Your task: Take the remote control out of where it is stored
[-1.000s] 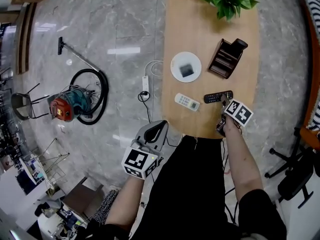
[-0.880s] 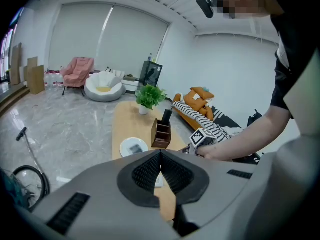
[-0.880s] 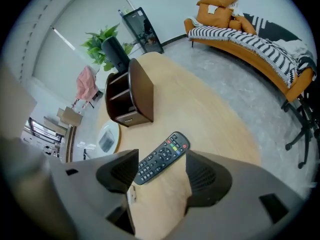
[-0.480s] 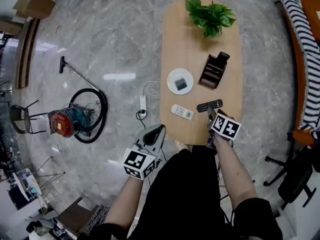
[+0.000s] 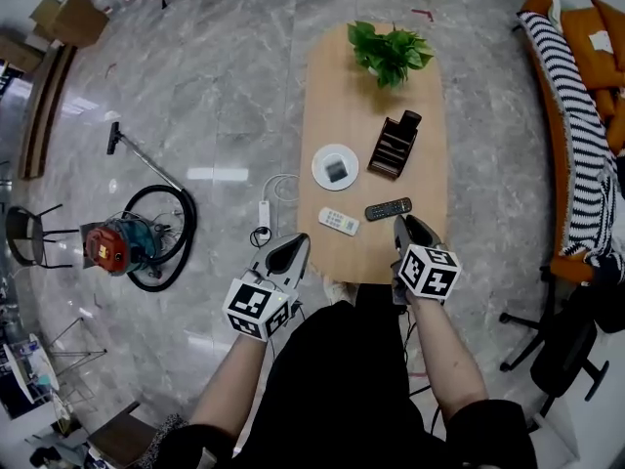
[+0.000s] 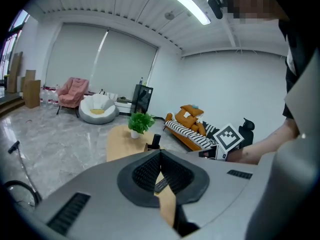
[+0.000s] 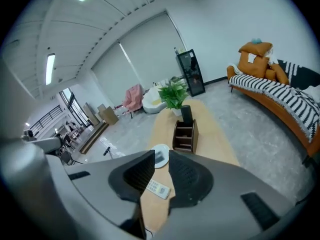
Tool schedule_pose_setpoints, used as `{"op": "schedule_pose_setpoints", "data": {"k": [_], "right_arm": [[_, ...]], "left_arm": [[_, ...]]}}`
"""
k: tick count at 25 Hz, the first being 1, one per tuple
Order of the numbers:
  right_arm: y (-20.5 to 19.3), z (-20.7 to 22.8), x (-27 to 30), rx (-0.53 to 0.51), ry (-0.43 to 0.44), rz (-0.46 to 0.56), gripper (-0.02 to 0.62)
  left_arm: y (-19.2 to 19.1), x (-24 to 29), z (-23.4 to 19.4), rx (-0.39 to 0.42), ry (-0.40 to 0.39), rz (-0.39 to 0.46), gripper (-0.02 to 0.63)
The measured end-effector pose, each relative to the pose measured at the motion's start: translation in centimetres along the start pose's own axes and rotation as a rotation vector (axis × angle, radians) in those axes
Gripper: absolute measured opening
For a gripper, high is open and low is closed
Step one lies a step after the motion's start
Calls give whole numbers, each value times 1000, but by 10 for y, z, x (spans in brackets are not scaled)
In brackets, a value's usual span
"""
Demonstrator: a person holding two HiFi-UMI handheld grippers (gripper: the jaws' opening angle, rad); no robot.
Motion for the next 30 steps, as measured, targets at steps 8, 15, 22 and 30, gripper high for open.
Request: {"op": "schedule_pose_setpoints", "data": {"k": [8,15,22,30], "right_arm": [[10,-27,-51,-50,96,112,8],[0,-36,-60,-133,90,103,8],[0,-37,-63,-144,90,101,8],[5,-25,-62,-168,70,86,8]], "left_arm": [[4,-25,3,6,5,62,6],[0,-27,13,37,-40,54,6],[0,-24,15,19,-59,58,6],[-2,-11,19,19,-61,38,6]]}}
Point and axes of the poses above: the fingertips, and each gripper's own axes: x forward along the fingers, z to its right, y out of its top, the point moved 5 cm from there along -x, backward along the fingers, and after that the axes turned 15 degrees about y, right-handed, at the moved point
